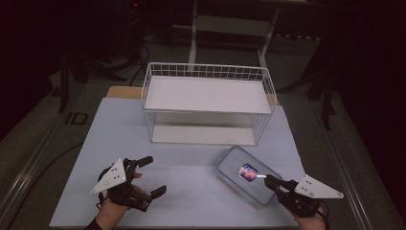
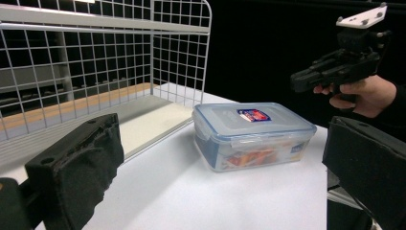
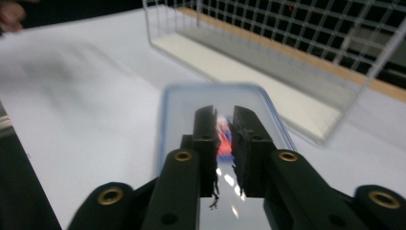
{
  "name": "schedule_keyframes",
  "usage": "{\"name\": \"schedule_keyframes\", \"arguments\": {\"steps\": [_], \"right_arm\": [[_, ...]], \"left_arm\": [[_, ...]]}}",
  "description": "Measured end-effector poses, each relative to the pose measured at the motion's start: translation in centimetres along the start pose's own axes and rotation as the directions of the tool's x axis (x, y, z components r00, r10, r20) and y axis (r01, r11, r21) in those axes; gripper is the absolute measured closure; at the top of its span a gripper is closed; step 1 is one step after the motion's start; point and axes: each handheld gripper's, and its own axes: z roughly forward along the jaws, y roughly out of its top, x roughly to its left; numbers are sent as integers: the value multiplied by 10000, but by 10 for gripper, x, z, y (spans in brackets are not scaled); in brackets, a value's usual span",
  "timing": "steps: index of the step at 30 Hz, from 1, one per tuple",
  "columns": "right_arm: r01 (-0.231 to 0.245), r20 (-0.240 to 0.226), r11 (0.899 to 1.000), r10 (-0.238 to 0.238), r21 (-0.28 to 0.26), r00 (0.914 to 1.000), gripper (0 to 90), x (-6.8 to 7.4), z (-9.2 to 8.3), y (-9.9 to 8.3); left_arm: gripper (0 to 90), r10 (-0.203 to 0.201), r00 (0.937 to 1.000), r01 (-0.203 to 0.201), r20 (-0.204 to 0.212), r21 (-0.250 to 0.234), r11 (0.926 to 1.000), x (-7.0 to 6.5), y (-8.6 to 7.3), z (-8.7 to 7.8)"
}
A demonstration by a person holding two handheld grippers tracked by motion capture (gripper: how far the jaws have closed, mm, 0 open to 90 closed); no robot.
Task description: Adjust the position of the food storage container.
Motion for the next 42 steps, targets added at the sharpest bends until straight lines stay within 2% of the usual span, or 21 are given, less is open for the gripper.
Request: {"name": "schedule_keyframes", "arguments": {"steps": [3, 6, 12, 13, 17, 22, 32, 35, 42], "right_arm": [[-27, 275, 9994, 17, 341, 9996, 897, -6, -5, -9], [-185, 549, 9974, 147, 695, 9984, 900, -14, -10, -18], [-519, 955, 9932, 419, 1041, 9945, 900, -25, -18, -29], [-621, 1121, 9902, 480, 1251, 9925, 900, -28, -19, -34], [-874, 1201, 9864, 708, 1395, 9902, 900, -33, -17, -43], [-944, 1100, 9823, 771, 1619, 9909, 900, -36, -10, -49], [-847, 1081, 9847, 686, 1525, 9918, 900, -38, 1, -46], [-723, 890, 9855, 591, 1537, 9943, 900, -40, 12, -40], [-545, 649, 9874, 453, 1484, 9969, 900, -43, 26, -29]], "left_arm": [[0, 15, 10000, -15, 48, 44, 10000, -1, 0, 1], [0, -6, 10000, 6, 67, 41, 10000, -1, -1, 1], [0, -18, 10000, 17, 92, 126, 9999, 0, -2, 2], [0, 1, 9999, -3, 117, 154, 9999, -1, -2, 2], [0, 21, 9999, -24, 162, 151, 9999, -1, -2, 3], [0, -18, 9998, 14, 193, 169, 9999, -1, -2, 2], [0, -99, 9996, 95, 257, 172, 9998, -1, -3, 4], [0, -47, 9995, 40, 314, 223, 9997, -2, -3, 5], [0, -74, 9993, 65, 360, 257, 9996, -2, -3, 5]]}}
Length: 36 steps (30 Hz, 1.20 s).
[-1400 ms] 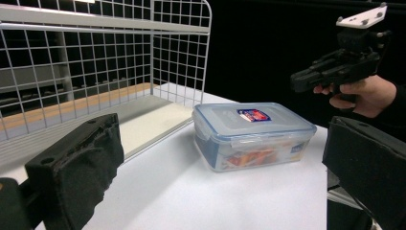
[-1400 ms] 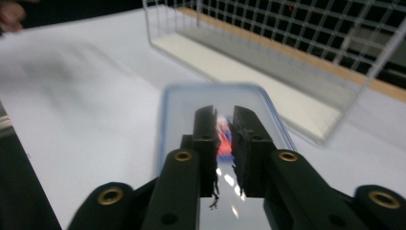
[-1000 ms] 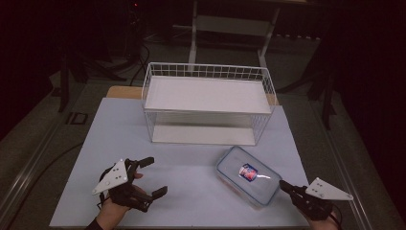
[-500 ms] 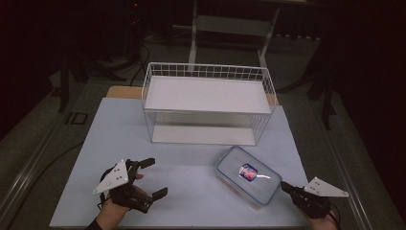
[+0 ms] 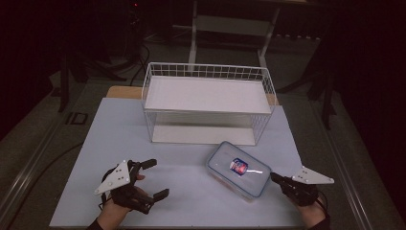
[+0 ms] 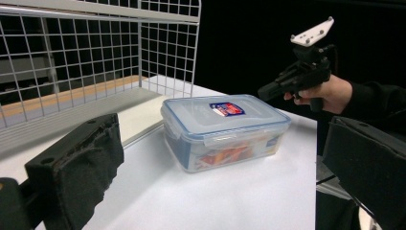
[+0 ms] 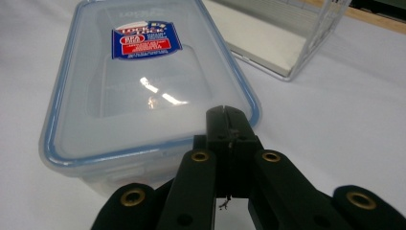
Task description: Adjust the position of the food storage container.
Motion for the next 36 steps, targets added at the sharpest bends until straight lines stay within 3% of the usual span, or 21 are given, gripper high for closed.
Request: {"name": "schedule_keyframes", "arguments": {"steps": [3, 7, 9, 13, 14, 15, 19, 26, 29, 34, 36], "right_arm": [[-141, -328, 9997, 135, -206, 9994, 900, 0, 5, 4], [273, -502, 9996, -276, -62, 9984, 900, 10, 19, 14], [256, -922, 9995, -273, -195, 9954, 900, 16, 18, 20], [200, -1876, 9990, -273, -405, 9819, 900, 35, 8, 29], [200, -1876, 9990, -273, -405, 9819, 900, 35, 8, 29], [269, -2197, 9987, -357, -428, 9749, 900, 45, 4, 31], [317, -2708, 9994, -333, -106, 9621, 900, 59, 5, 25], [404, -3005, 9984, -266, 398, 9534, 900, 66, 12, 16], [543, -3112, 9940, -223, 946, 9501, 900, 70, 21, 11], [525, -2961, 9935, -204, 1008, 9549, 900, 65, 18, 11], [480, -2717, 9929, -168, 1085, 9622, 900, 62, 16, 10]], "left_arm": [[0, -36, 10000, 36, 37, 19, 10000, 0, 0, 1], [0, -41, 10000, 41, 51, 63, 10000, -1, -1, 1], [0, -56, 10000, 56, 82, 67, 10000, -1, -1, 1], [0, -49, 10000, 49, 53, 91, 9999, -1, -2, 0], [0, -49, 10000, 49, 53, 91, 9999, -1, -2, 0], [0, -30, 10000, 30, 40, 88, 10000, -1, -2, 0], [0, 5, 10000, -6, 42, 108, 9999, -2, -2, 1], [0, -37, 10000, 36, 39, 119, 9999, -1, -2, 1], [0, -36, 10000, 36, 44, 120, 9999, -1, -2, 1], [0, -41, 10000, 40, 61, 112, 9999, -1, -2, 1], [0, -44, 10000, 43, 71, 123, 9999, -1, -2, 1]]}}
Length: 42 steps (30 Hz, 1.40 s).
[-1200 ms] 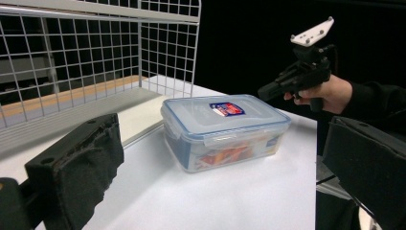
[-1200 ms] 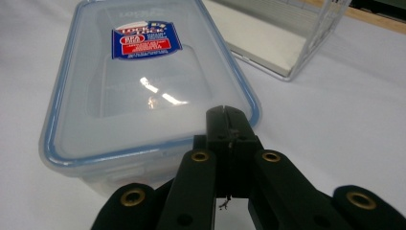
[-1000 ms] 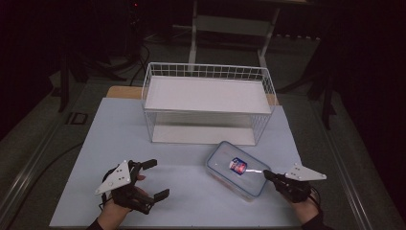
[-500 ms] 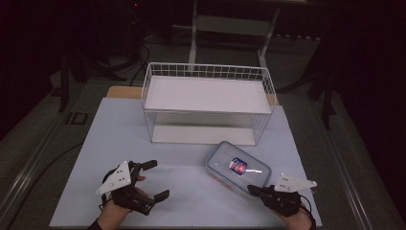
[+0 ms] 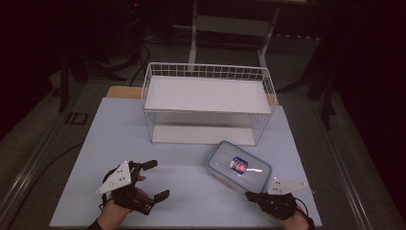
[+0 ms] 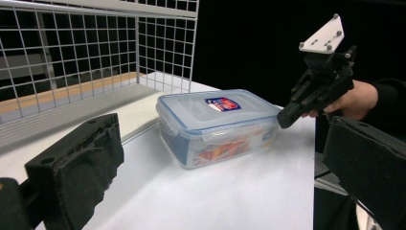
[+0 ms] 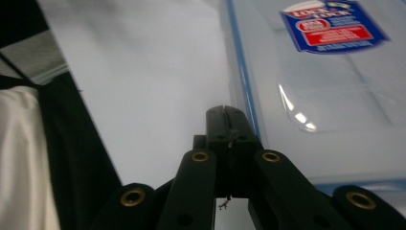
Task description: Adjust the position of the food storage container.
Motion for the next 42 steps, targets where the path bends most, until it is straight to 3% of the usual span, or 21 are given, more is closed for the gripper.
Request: {"name": "schedule_keyframes", "arguments": {"steps": [5, 16, 24, 26, 29, 34, 36, 42], "right_arm": [[-233, 519, 9997, 233, -12, 9984, 900, -13, -7, -4], [-575, 1560, 9983, 582, -86, 9860, 900, -41, -20, -10], [-1003, 2483, 9947, 1024, -211, 9632, 900, -64, -29, -15], [-1155, 2496, 9919, 1253, -535, 9602, 900, -68, -35, -13], [-1039, 2833, 9912, 1230, -815, 9511, 900, -74, -42, -8], [-1440, 3483, 9858, 1653, -864, 9227, 900, -102, -40, -7], [-1547, 3598, 9847, 1734, -804, 9168, 900, -113, -36, -7], [-1591, 3686, 9855, 1695, -588, 9140, 900, -131, -21, 2]], "left_arm": [[0, 11, 10000, -11, 7, -11, 10000, 0, 0, 0], [0, 18, 10000, -18, 15, 26, 10000, 0, 0, 0], [0, 30, 10000, -30, 31, 46, 10000, -1, 0, 1], [0, 41, 10000, -41, 19, 50, 10000, 0, 0, 1], [0, 3, 10000, -3, 40, 48, 10000, -1, 0, 2], [0, 48, 10000, -48, 65, 89, 9999, -2, 0, 2], [0, 5, 10000, -5, 63, 71, 10000, -1, -1, 2], [0, -78, 9999, 75, 135, 207, 9998, 0, -2, 3]]}}
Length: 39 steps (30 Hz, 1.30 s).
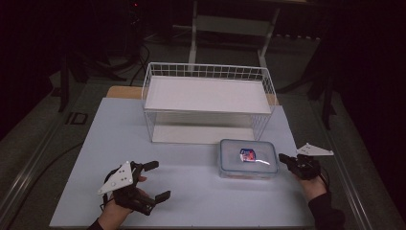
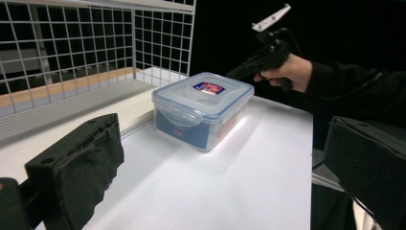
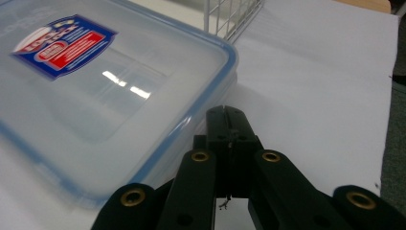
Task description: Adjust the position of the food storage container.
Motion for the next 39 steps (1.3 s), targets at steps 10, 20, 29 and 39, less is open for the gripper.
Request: {"name": "schedule_keyframes", "arguments": {"steps": [10, 20, 29, 39], "right_arm": [[70, -187, 10000, -69, 47, 9998, 900, 10, 10, 8], [364, -875, 9993, -360, 30, 9955, 900, 33, 26, 21], [719, -1542, 9974, -705, 33, 9855, 900, 57, 36, 29], [932, -2005, 9956, -921, -40, 9754, 900, 78, 46, 37]], "left_arm": [[0, -38, 10000, 38, 32, 111, 9999, 0, -1, 2], [0, 77, 9999, -74, -96, 391, 9992, 0, -2, 4], [0, 60, 9998, -53, -168, 456, 9989, 1, -2, 5], [0, 77, 9998, -66, -199, 518, 9986, 1, -2, 5]]}}
